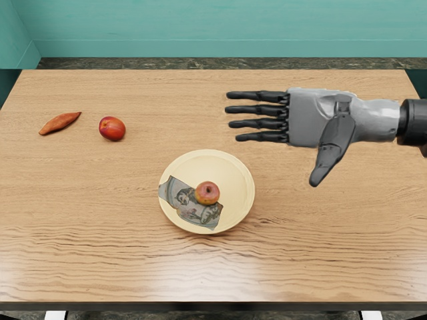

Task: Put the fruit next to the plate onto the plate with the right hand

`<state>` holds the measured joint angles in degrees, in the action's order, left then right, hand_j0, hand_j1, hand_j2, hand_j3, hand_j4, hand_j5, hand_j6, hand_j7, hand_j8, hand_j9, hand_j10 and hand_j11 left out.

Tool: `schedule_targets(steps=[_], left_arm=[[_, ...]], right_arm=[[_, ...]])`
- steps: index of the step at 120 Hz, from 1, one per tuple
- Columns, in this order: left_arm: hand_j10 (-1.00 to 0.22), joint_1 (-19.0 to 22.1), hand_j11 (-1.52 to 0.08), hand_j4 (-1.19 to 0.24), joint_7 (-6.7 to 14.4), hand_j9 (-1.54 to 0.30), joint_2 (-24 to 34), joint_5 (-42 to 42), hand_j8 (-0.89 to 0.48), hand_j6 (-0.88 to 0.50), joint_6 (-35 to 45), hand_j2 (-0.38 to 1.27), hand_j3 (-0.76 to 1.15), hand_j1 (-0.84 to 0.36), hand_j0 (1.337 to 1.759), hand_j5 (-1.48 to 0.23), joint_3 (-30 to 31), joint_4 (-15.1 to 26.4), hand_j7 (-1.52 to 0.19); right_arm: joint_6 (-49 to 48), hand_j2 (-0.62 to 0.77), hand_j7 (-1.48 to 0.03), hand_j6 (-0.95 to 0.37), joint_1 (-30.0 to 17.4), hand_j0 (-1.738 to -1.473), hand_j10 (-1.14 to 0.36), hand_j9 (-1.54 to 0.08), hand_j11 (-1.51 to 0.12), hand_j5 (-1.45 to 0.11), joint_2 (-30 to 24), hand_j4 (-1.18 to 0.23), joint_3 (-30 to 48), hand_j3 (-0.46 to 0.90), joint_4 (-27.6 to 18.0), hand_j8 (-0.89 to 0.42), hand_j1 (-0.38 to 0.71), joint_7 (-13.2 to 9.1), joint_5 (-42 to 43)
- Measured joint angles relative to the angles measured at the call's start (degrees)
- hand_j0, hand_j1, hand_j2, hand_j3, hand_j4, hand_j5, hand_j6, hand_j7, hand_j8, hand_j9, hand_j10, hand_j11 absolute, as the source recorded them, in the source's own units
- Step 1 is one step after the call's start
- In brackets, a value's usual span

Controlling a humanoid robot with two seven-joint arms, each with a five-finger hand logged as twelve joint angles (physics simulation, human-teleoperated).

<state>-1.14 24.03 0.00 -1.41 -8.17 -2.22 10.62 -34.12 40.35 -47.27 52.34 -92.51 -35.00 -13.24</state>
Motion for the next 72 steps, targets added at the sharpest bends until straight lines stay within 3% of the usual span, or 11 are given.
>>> schedule_targets(steps=[72], left_arm=[[-0.01,0.0,-0.01,-0.01,0.0,-0.01,0.0,0.0,-0.01,-0.01,0.0,0.00,0.00,0.34,1.658,-0.01,-0.1,0.1,-0.01]], right_arm=[[-0.9,0.00,0.00,0.00,-1.8,-1.658,0.00,0.00,0.00,0.00,-17.2,0.00,-8.4,0.00,6.6,0.00,-0.35,0.0,-11.0]])
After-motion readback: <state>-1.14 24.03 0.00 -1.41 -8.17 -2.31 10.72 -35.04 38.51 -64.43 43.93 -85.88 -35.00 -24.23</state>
